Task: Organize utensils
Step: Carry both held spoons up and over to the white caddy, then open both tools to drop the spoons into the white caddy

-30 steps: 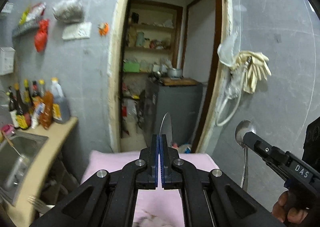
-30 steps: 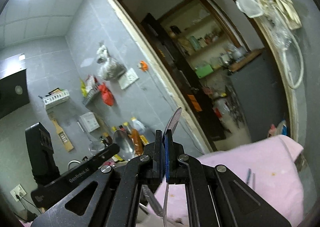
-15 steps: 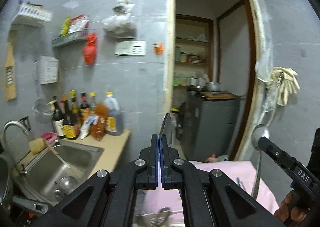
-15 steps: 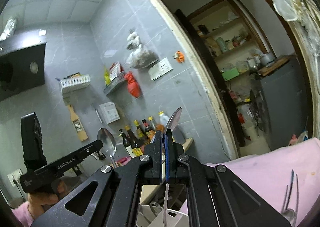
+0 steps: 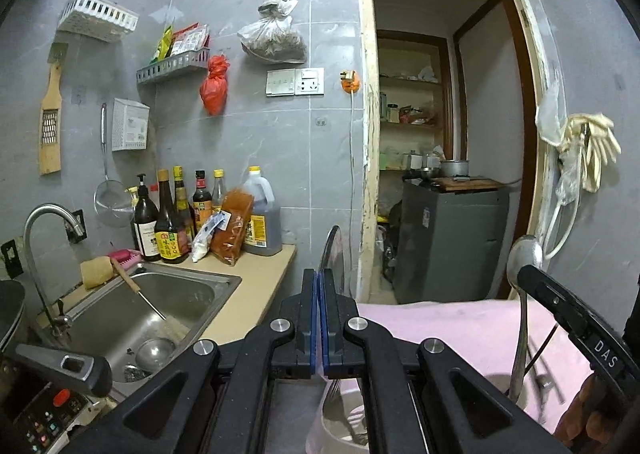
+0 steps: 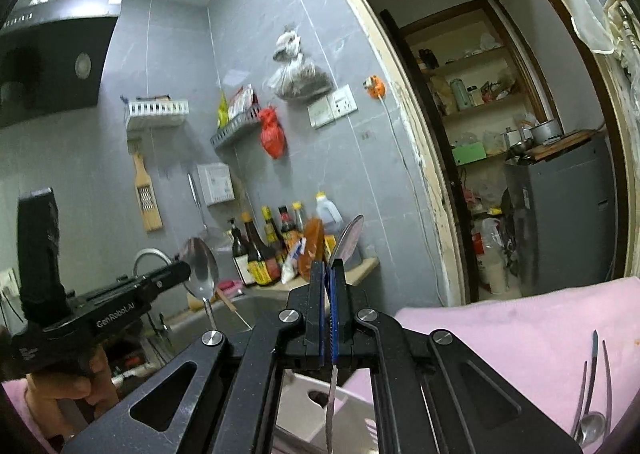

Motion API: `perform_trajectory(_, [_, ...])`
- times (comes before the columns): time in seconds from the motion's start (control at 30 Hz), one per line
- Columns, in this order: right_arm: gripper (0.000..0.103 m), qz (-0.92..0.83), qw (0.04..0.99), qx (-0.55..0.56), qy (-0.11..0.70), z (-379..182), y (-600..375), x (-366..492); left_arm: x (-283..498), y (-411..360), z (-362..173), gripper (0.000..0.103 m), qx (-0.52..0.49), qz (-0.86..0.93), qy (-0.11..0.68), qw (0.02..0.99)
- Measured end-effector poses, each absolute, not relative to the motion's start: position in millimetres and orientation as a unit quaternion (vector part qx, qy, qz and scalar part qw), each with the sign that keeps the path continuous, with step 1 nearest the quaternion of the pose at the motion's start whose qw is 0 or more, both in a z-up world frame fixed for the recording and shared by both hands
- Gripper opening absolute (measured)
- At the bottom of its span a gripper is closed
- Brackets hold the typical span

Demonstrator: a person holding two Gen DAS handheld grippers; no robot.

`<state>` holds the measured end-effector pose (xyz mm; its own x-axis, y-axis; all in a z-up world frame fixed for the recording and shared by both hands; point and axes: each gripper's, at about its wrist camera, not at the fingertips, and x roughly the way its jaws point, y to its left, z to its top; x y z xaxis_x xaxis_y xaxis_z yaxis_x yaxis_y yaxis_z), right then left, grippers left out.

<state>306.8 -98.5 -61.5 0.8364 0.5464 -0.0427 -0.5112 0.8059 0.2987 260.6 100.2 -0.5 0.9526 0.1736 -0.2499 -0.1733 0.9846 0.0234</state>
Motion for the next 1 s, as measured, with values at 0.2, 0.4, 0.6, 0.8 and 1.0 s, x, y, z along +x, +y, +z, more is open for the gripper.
perform_trajectory(0.2, [0.002, 0.272, 0.953, 0.11, 0.069, -75, -94, 307, 262, 93, -18, 0.002, 0.01, 0.082, 0.13, 0.988])
perform_trajectory(0.4, [0.002, 0.268, 0.956, 0.098, 0.071, -76, -96, 303, 265, 88, -27, 0.002, 0.012, 0.068, 0.14, 0.988])
perform_trajectory(0.6, [0.004, 0.271, 0.953, 0.102, 0.084, -66, -103, 300, 267, 93, -35, 0.005, -0.03, 0.02, 0.176, 0.984])
perform_trajectory(0.8, [0.022, 0.27, 0.951, 0.122, 0.088, -45, -116, 291, 267, 103, -39, 0.007, -0.088, -0.022, 0.213, 0.973])
perform_trajectory(1.0, [0.063, 0.202, 0.969, 0.111, 0.092, -1, -144, 273, 259, 91, -15, 0.039, -0.094, -0.027, 0.218, 0.971])
